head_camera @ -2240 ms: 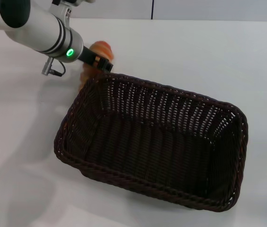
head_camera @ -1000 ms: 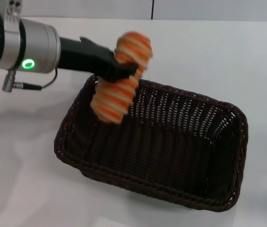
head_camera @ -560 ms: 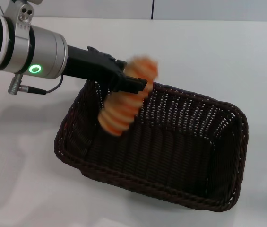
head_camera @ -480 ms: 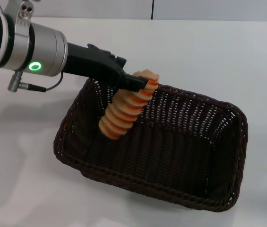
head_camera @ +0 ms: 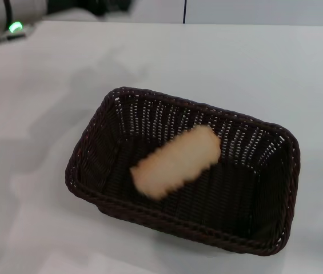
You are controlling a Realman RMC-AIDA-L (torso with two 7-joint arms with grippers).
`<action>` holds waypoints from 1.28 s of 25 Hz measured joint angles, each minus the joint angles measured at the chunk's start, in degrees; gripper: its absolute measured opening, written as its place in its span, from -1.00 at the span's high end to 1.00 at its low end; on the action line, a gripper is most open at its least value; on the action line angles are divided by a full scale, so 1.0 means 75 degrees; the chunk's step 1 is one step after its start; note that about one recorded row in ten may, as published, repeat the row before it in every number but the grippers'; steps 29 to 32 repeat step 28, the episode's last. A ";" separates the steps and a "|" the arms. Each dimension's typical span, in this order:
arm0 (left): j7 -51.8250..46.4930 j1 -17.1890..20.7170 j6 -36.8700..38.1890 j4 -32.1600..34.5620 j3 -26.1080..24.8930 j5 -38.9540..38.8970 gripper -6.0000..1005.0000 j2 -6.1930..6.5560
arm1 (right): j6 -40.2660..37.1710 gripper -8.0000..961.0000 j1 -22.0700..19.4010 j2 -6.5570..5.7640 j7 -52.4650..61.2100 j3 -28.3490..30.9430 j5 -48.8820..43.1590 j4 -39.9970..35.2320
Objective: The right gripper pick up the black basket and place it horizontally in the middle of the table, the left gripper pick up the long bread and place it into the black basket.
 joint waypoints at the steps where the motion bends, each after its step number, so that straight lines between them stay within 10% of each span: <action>1: 0.0190 0.0094 0.0934 0.0165 0.0203 -0.0004 -0.72 0.0004 | 0.0000 -0.73 0.0000 0.0000 0.0000 -0.0001 0.0000 -0.0004; 3: 0.0881 0.0345 0.4808 0.1292 0.1337 0.0142 -0.71 0.0002 | 0.0001 -0.74 0.0001 0.0000 0.0000 -0.0003 -0.0001 -0.0013; 7: 0.0593 -0.0065 0.9125 0.3781 0.2597 0.0543 -0.71 -0.0027 | 0.0001 -0.74 0.0000 0.0013 0.0000 -0.0004 -0.0013 -0.0016; 13: -0.3439 -0.1062 1.4205 0.8018 0.3066 0.1019 -0.70 0.0009 | 0.0001 -0.74 0.0028 0.0033 0.0000 -0.0003 -0.0165 0.0106; 19: -0.6631 -0.1210 1.4903 0.9908 0.2743 0.1391 -0.70 0.0120 | 0.0269 -0.74 0.0108 0.0060 0.0000 -0.0006 -0.0189 0.0381; 32: -0.6507 -0.0971 1.4413 1.0525 0.2356 0.1378 -0.70 0.0074 | 0.0559 -0.73 0.0140 0.0071 -0.0001 0.0012 -0.0189 0.0536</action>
